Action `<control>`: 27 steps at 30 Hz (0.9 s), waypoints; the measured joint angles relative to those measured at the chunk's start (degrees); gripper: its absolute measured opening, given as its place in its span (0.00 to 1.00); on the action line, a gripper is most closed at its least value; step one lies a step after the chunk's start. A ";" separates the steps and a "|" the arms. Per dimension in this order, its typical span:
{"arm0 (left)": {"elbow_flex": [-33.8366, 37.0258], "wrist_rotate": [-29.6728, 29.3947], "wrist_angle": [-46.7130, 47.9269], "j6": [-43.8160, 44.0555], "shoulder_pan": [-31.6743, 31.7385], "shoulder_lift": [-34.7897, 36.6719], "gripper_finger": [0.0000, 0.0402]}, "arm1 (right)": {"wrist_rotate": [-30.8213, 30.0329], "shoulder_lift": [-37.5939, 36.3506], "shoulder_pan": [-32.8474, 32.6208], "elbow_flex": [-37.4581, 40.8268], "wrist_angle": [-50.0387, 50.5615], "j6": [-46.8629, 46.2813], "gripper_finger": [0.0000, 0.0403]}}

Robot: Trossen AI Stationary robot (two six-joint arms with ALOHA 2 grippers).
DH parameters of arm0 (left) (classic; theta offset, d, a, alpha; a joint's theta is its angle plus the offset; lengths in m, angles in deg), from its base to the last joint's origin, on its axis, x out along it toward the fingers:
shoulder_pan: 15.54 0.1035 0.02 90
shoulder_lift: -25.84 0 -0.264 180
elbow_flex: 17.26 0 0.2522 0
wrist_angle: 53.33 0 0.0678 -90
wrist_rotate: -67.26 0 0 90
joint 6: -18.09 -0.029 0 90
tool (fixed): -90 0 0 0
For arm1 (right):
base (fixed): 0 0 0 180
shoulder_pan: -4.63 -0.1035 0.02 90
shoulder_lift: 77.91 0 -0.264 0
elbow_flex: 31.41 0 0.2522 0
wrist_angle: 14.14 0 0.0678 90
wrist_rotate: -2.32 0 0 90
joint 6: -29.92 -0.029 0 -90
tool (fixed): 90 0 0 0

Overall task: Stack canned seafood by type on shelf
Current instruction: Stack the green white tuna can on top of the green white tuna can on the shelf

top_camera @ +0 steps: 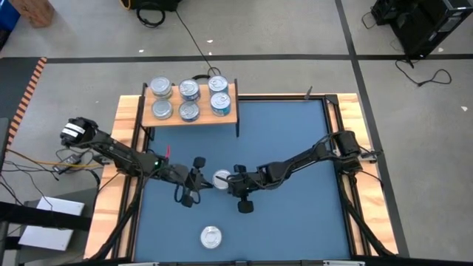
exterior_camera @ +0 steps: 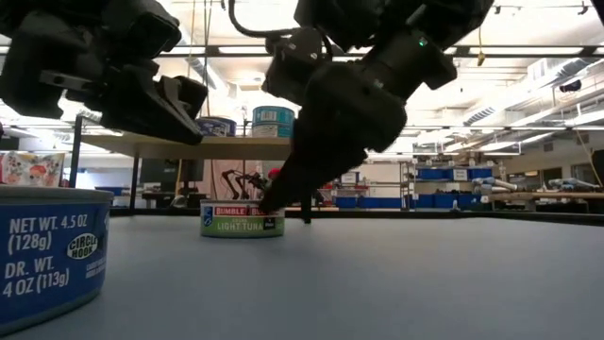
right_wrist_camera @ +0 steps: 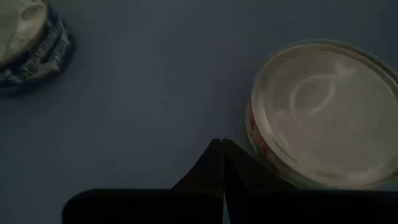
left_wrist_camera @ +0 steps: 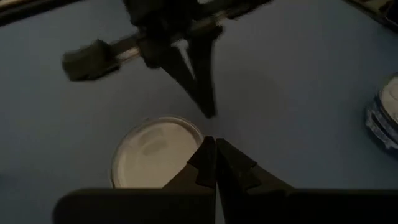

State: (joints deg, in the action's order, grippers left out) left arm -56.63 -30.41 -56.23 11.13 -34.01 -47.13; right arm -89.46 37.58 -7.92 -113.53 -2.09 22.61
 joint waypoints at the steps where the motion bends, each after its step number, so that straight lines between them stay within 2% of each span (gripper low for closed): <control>1: 0.05 0.01 0.33 0.05 -0.17 0.01 0.02 | -0.36 0.65 -0.11 0.03 -0.68 -0.03 0.01; 3: 0.01 -0.65 1.40 0.26 -0.42 -0.07 0.03 | -2.56 1.26 -0.47 -0.07 -3.86 -0.22 0.01; 8: 0.13 -8.73 5.36 1.22 -0.55 -0.09 0.05 | -5.10 1.58 -0.88 -0.08 -4.39 -3.78 0.01; 11: 0.09 -8.82 5.17 1.24 -0.55 -0.11 0.05 | -11.90 1.41 -0.78 -0.04 -0.80 -7.05 0.01; 15: 0.09 -5.04 4.18 1.24 -0.57 -0.11 0.05 | -18.02 0.92 -0.47 -0.04 1.96 -9.91 0.01; 19: 0.07 -3.55 3.57 1.56 -0.61 -0.11 0.05 | -19.59 -0.15 -0.49 -0.02 3.41 -8.70 0.01; 27: -1.21 -6.24 3.61 1.37 -0.68 -3.61 0.10 | -19.88 -3.36 -1.49 -0.04 6.99 -6.12 0.02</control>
State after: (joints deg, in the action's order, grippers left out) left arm -57.85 -36.65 -52.62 12.51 -34.70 -50.74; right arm -109.34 34.22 -9.41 -113.57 4.90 16.50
